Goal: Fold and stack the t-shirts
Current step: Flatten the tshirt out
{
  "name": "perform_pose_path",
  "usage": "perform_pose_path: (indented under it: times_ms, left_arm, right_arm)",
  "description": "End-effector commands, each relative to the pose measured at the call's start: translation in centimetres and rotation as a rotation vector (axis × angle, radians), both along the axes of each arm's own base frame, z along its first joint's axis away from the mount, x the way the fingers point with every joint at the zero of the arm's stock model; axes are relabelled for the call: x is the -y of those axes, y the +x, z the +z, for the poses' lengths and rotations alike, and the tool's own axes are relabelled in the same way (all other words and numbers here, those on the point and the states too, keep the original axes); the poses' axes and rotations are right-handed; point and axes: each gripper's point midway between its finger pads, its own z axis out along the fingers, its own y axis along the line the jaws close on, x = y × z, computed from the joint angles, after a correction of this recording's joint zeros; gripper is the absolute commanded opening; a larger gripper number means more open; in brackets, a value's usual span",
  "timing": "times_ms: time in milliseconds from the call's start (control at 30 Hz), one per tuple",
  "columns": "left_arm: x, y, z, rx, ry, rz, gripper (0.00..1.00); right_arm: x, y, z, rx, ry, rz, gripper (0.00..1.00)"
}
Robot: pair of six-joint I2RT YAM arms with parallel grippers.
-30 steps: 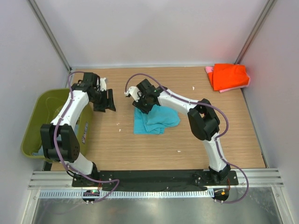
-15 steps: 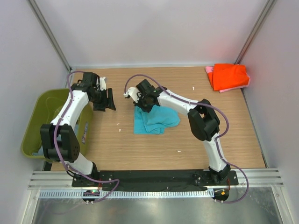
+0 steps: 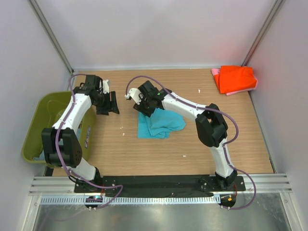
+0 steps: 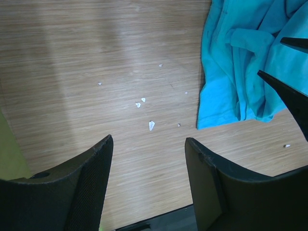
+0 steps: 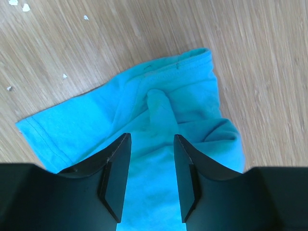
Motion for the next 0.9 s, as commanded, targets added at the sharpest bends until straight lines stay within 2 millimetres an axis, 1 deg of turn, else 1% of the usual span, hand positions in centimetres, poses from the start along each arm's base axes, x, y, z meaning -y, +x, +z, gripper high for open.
perform_pose_path:
  times_ms: [0, 33, 67, 200, 300, 433, 500, 633, 867]
  left_arm:
    - [-0.3, 0.2, 1.5, 0.062, -0.011, 0.012, 0.63]
    - [-0.4, 0.2, 1.5, 0.062, -0.009, 0.014, 0.63]
    - [-0.5, 0.0, 1.5, 0.062, -0.009, 0.017, 0.63]
    - [-0.8, -0.1, 1.8, 0.071, -0.009, 0.026, 0.63]
    - [-1.0, -0.2, 1.9, 0.073, -0.012, 0.034, 0.63]
    - [-1.1, -0.3, 1.8, 0.071, -0.019, 0.041, 0.63]
    - [-1.1, -0.2, 1.9, 0.074, -0.023, 0.043, 0.63]
    - [-1.2, -0.4, 1.9, 0.074, -0.027, 0.05, 0.64]
    - [-1.4, -0.6, 2.0, 0.075, -0.036, 0.063, 0.63]
  right_arm:
    - [-2.1, 0.6, 1.4, 0.044, 0.046, 0.009, 0.47]
    - [-2.1, 0.6, 1.2, 0.045, 0.04, 0.012, 0.47]
    - [-1.9, 0.6, 0.6, 0.04, 0.026, 0.011, 0.47]
    - [-1.5, 0.8, -0.4, 0.041, 0.001, 0.008, 0.46]
    - [-1.5, 0.6, -0.6, 0.034, -0.001, 0.01, 0.46]
    - [-1.2, 1.1, -0.6, 0.062, -0.015, -0.005, 0.45]
    - [-1.0, 1.4, -0.6, 0.077, -0.021, -0.012, 0.44]
    - [-0.7, 1.4, -1.2, 0.08, -0.041, -0.009, 0.39]
    - [-0.5, 1.2, -1.6, 0.076, -0.053, 0.001, 0.36]
